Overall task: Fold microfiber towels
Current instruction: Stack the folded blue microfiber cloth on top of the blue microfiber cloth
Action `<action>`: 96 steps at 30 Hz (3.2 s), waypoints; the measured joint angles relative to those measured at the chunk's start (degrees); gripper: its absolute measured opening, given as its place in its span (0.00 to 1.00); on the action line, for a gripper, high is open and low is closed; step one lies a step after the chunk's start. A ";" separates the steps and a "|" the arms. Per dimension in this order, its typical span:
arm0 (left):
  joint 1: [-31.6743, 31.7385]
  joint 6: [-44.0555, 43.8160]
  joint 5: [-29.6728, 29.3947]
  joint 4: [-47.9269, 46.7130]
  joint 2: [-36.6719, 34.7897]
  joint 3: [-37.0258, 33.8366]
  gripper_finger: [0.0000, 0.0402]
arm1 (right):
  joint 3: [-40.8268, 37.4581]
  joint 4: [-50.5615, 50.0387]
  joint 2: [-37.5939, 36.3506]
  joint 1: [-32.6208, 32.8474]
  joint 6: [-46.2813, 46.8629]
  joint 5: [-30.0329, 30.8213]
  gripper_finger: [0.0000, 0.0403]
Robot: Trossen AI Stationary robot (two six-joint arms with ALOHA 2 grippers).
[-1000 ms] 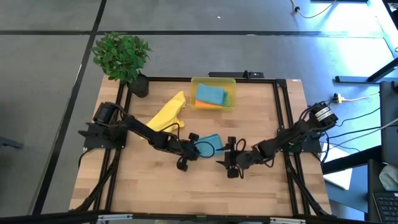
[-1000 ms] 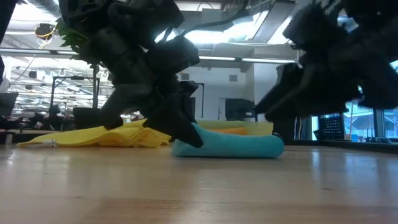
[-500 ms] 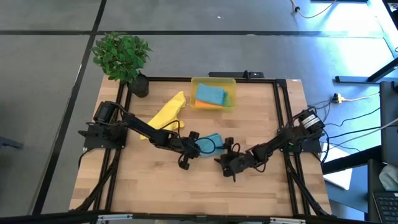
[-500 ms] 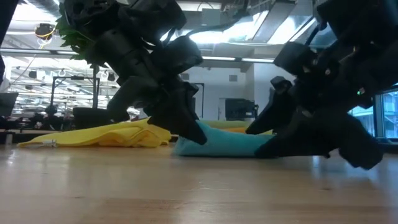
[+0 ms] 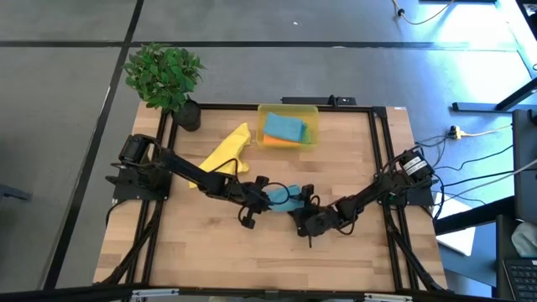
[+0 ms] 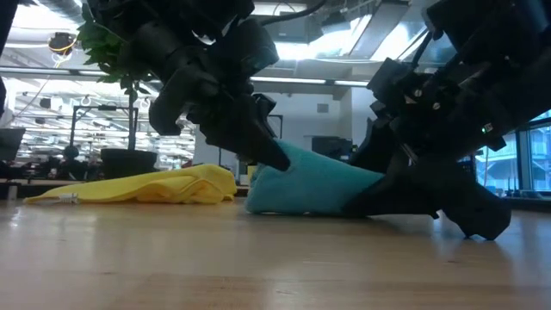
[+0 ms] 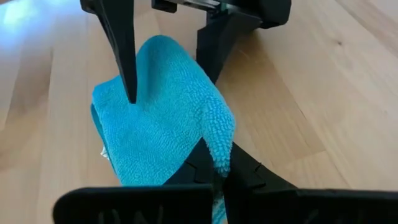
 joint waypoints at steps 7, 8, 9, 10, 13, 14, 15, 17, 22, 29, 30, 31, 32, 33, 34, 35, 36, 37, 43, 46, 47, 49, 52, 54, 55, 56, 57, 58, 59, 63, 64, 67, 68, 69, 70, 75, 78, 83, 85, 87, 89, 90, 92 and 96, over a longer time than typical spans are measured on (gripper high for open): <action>-0.07 0.04 0.00 -0.09 0.00 0.00 0.00 | -0.02 0.20 0.02 0.00 -0.36 0.18 0.52; -0.06 0.04 -0.01 -0.09 0.00 0.00 0.00 | -0.02 0.30 0.04 -0.02 -0.40 0.10 0.49; -0.04 0.04 0.00 -0.09 0.00 0.00 0.00 | -0.06 0.63 0.06 -0.02 -0.51 0.07 0.47; -0.04 0.04 -0.02 -0.07 0.00 0.00 0.00 | -0.08 0.96 0.10 -0.02 -0.46 0.06 0.44; -0.04 0.04 -0.02 -0.06 0.00 0.00 0.00 | 0.32 0.20 0.20 -0.09 1.69 0.11 0.39; -0.04 0.04 -0.02 -0.06 0.00 0.00 0.00 | 0.63 -0.30 0.26 -0.11 2.06 0.07 0.37; -0.04 0.05 -0.02 -0.09 0.00 0.00 0.00 | 1.04 -1.07 0.28 -0.11 2.01 0.07 0.35; -0.04 0.07 -0.02 -0.09 0.00 0.00 0.00 | 1.76 -2.01 0.28 -0.09 1.98 0.04 0.31; -0.02 0.09 -0.02 -0.09 0.00 0.00 0.00 | 3.36 -4.30 0.28 -0.09 0.91 -0.90 0.11; 0.00 1.16 -1.23 -1.11 0.00 0.00 0.03 | 5.90 -5.79 0.27 -0.65 -0.58 -1.58 0.04; -0.02 1.77 -1.44 -1.77 0.00 0.00 0.05 | 6.54 -7.24 0.22 -0.90 -0.56 -1.59 0.04; -0.07 1.99 -1.91 -2.46 -0.16 0.00 0.08 | 7.25 -8.96 0.09 -1.23 -0.51 -1.59 0.04; -0.19 2.05 -2.96 -3.52 -0.64 0.00 0.11 | 8.12 -10.71 0.07 -1.62 -0.38 -1.59 0.04; -0.27 2.05 -4.34 -4.38 -1.31 0.00 0.14 | 9.05 -12.33 0.06 -1.99 -0.27 -1.58 0.04; -0.35 2.06 -5.95 -5.30 -2.14 0.00 0.17 | 9.98 -14.15 0.02 -2.42 -0.19 -1.57 0.04; -0.35 2.08 -7.69 -6.82 -3.28 0.00 0.20 | 10.98 -16.02 0.02 -2.92 -0.23 -1.59 0.04; -0.37 2.08 -9.34 -8.55 -4.63 0.00 0.22 | 12.10 -17.89 0.02 -3.37 -0.46 -1.59 0.04; -0.57 2.02 -10.76 -10.12 -6.32 0.00 0.24 | 13.27 -19.76 0.01 -3.92 -0.59 -1.61 0.04; -1.98 -0.71 -15.48 -18.21 -17.73 0.00 0.29 | 19.55 -32.95 -3.15 -8.87 -1.02 -4.85 0.04; -3.52 -2.62 -19.50 -21.72 -22.19 0.02 0.29 | 19.72 -34.53 -7.75 -12.47 -3.97 -6.73 0.04; -4.19 -3.08 -21.29 -22.77 -23.38 -0.08 0.28 | 19.71 -34.34 -9.61 -14.14 -5.26 -8.07 0.04; -5.61 -3.77 -24.54 -21.49 -24.98 -0.98 0.28 | 19.71 -34.11 -13.11 -17.73 -7.98 -10.19 0.04; -6.99 -3.82 -27.36 -17.95 -26.26 -3.35 0.28 | 19.74 -34.03 -16.85 -24.30 -12.61 -11.96 0.04; -7.37 -3.70 -28.31 -14.93 -26.40 -4.95 0.28 | 19.74 -34.03 -18.74 -29.20 -15.47 -14.51 0.04; -7.63 -3.34 -28.74 -13.25 -26.49 -5.75 0.28 | 19.74 -33.97 -19.50 -31.70 -16.32 -15.97 0.04; -7.77 -3.01 -28.79 -11.24 -26.49 -6.46 0.28 | 19.78 -33.89 -20.27 -34.21 -17.18 -18.01 0.04; -7.80 -2.36 -28.81 -9.39 -26.49 -7.20 0.28 | 19.78 -33.93 -20.71 -36.57 -17.80 -19.50 0.04; -7.85 -1.25 -28.75 -8.20 -26.49 -7.73 0.28 | 19.82 -33.37 -21.00 -38.98 -18.54 -21.09 0.04; -7.75 -0.62 -28.69 -7.48 -26.48 -7.96 0.28 | 19.89 -33.30 -21.28 -41.35 -18.91 -22.78 0.04; -6.87 0.13 -28.85 -6.41 -26.49 -8.00 0.28 | 21.59 -32.62 -21.40 -49.33 -20.37 -28.54 0.04; -6.65 0.21 -28.79 -5.86 -26.49 -8.00 0.28 | 22.02 -31.91 -21.40 -50.96 -20.48 -29.31 0.04; -5.88 0.12 -28.61 -5.42 -26.49 -8.00 0.28 | 22.89 -27.96 -21.37 -55.03 -19.94 -31.71 0.04; -5.61 0.07 -28.60 -5.42 -26.49 -8.00 0.28 | 23.06 -26.37 -21.35 -56.08 -19.03 -31.92 0.04; -5.43 0.07 -28.60 -5.39 -26.49 -8.00 0.28 | 23.11 -24.89 -21.35 -56.94 -18.38 -31.94 0.04; -5.37 0.02 -28.62 -5.30 -26.49 -8.00 0.28 | 23.15 -23.57 -21.04 -57.61 -17.63 -31.62 0.04; -5.46 -0.65 -28.48 -5.05 -26.49 -8.00 0.28 | 23.17 -20.16 -16.79 -58.60 -15.21 -28.82 0.04; -5.42 -1.00 -28.49 -5.07 -26.49 -7.99 0.28 | 23.15 -19.23 -13.30 -57.68 -15.04 -27.10 0.04; -5.68 -1.03 -28.25 -5.11 -26.49 -8.00 0.28 | 23.06 -19.78 -9.69 -55.16 -16.91 -26.68 0.04; -5.68 -1.03 -28.24 -5.20 -26.49 -8.00 0.28 | 23.06 -20.98 -9.68 -53.65 -18.43 -25.77 0.04; -5.64 -1.03 -28.24 -5.49 -26.49 -8.00 0.28 | 23.06 -22.79 -9.78 -52.07 -20.63 -25.28 0.03; -5.64 -1.05 -28.22 -5.57 -26.49 -8.00 0.28 | 23.06 -25.46 -10.00 -50.53 -22.88 -25.20 0.03; -5.64 -1.05 -28.22 -5.57 -26.49 -7.99 0.28 | 23.06 -26.13 -10.01 -49.87 -23.32 -25.21 0.03; -5.64 -1.10 -28.22 -5.57 -26.49 -8.00 0.28 | 23.08 -28.15 -10.01 -48.67 -23.98 -25.21 0.03; -5.68 -1.61 -28.16 -5.57 -26.48 -8.00 0.28 | 23.06 -30.76 -10.01 -47.31 -24.42 -25.36 0.03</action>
